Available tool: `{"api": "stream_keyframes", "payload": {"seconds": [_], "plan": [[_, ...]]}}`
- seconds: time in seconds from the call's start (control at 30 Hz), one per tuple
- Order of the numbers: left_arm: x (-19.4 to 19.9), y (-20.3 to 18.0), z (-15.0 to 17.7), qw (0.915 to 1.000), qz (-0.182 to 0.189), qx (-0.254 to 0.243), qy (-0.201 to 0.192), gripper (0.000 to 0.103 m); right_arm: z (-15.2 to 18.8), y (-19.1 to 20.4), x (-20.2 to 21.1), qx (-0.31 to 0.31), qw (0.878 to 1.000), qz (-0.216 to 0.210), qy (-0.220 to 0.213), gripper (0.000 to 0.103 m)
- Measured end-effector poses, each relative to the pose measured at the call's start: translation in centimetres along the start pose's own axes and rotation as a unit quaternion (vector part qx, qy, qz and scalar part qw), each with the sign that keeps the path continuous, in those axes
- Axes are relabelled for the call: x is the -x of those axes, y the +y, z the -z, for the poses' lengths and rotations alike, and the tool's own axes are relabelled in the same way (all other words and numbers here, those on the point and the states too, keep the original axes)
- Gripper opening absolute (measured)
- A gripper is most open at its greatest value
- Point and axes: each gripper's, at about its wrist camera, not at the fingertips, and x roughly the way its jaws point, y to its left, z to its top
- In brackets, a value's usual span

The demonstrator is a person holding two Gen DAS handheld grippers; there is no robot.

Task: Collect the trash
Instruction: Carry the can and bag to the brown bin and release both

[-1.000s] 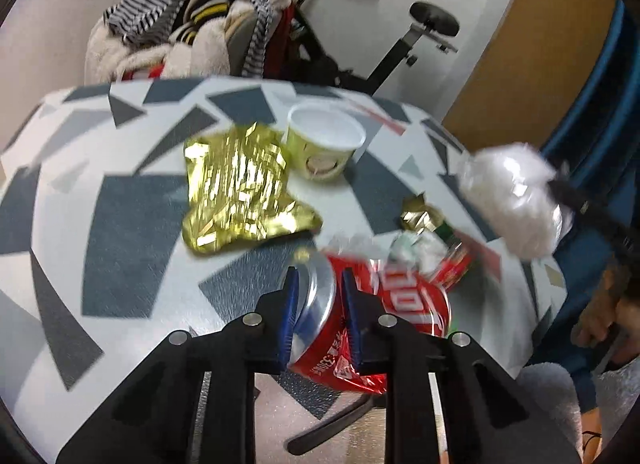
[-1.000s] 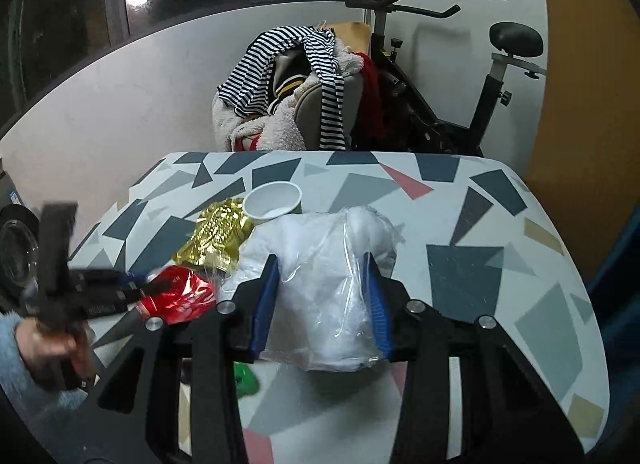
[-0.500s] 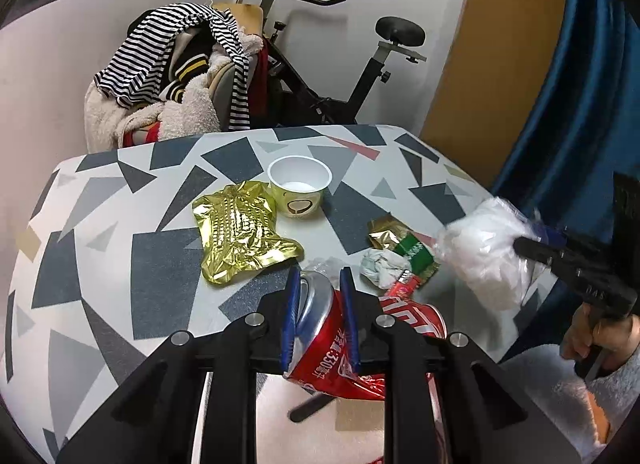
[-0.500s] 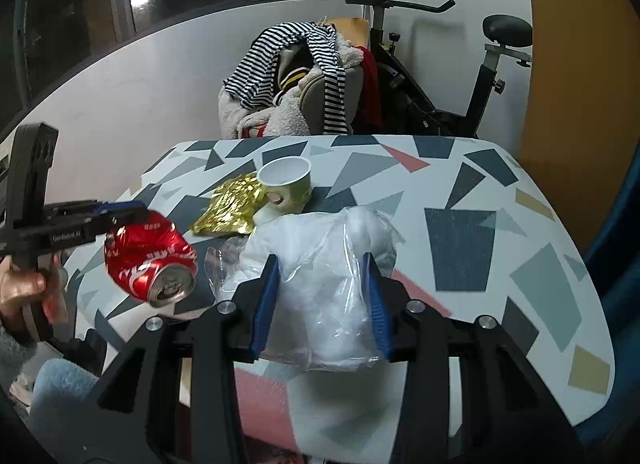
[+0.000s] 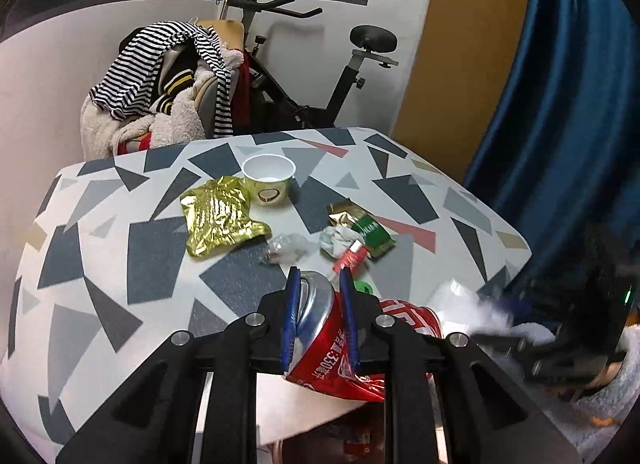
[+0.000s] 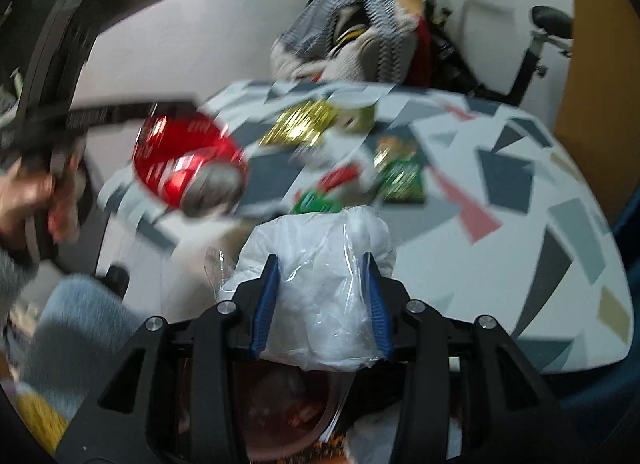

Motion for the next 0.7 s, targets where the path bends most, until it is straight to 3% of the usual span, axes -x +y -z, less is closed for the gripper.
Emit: {"api": "stream_keyframes", "payload": {"seconds": [0.3,0.7], "plan": [[1.0,-0.3,2.7,0.9999,-0.001,0.003,0.01,0.019,4.6,4.9,-4.5,0.025,0.993,-0.071,0.085,0.043],[2.3,0.1,3.4,0.9999,0.001,0.01,0.001,0.019,6.2,8.3,-8.8,0.029,0.981,-0.118,0.148,0.044]]}}
